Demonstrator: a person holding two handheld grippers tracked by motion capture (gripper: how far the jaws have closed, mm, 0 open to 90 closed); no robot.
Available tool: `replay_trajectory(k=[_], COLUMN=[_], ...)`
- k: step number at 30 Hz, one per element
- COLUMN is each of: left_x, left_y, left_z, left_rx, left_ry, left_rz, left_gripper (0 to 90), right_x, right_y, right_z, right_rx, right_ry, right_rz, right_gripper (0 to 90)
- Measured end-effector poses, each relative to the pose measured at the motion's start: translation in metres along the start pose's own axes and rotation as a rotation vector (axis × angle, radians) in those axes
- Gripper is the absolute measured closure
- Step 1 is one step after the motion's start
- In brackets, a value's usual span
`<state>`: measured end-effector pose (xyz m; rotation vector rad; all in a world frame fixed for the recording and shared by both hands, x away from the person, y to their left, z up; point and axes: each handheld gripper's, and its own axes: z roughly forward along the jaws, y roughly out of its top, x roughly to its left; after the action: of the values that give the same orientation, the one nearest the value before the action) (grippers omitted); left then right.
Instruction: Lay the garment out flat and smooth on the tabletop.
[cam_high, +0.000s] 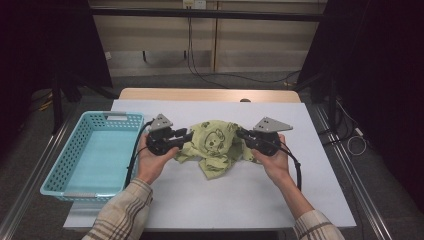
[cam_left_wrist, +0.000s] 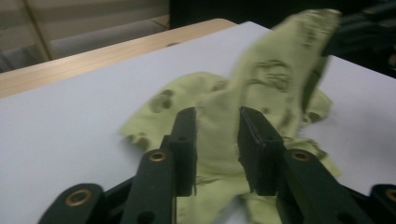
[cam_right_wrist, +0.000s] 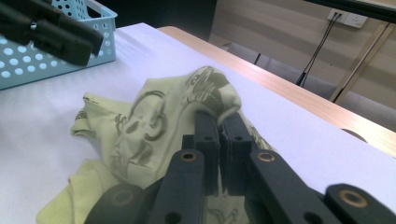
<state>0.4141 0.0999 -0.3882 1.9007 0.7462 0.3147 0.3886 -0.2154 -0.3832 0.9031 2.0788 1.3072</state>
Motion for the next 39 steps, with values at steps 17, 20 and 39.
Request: replay_trajectory(k=[17,20,39], left_x=[-0.041,-0.036,-0.025], left_y=[-0.022,-0.025,-0.012], left_z=[0.075,0.084,0.076], left_rx=[0.173,0.188,0.157], left_ry=[-0.087,-0.087,-0.052], left_rz=[0.14,0.124,0.086], left_gripper=[60.8,57.8,86.7], right_x=[-0.008,-0.01,-0.017], right_y=[0.004,0.002,-0.003], right_z=[0.022,0.025,0.024], right_rx=[0.008,0.02,0.031], right_ry=[-0.008,-0.013,-0.024], right_rz=[0.023,0.028,0.04], right_gripper=[86.5,86.4,86.3])
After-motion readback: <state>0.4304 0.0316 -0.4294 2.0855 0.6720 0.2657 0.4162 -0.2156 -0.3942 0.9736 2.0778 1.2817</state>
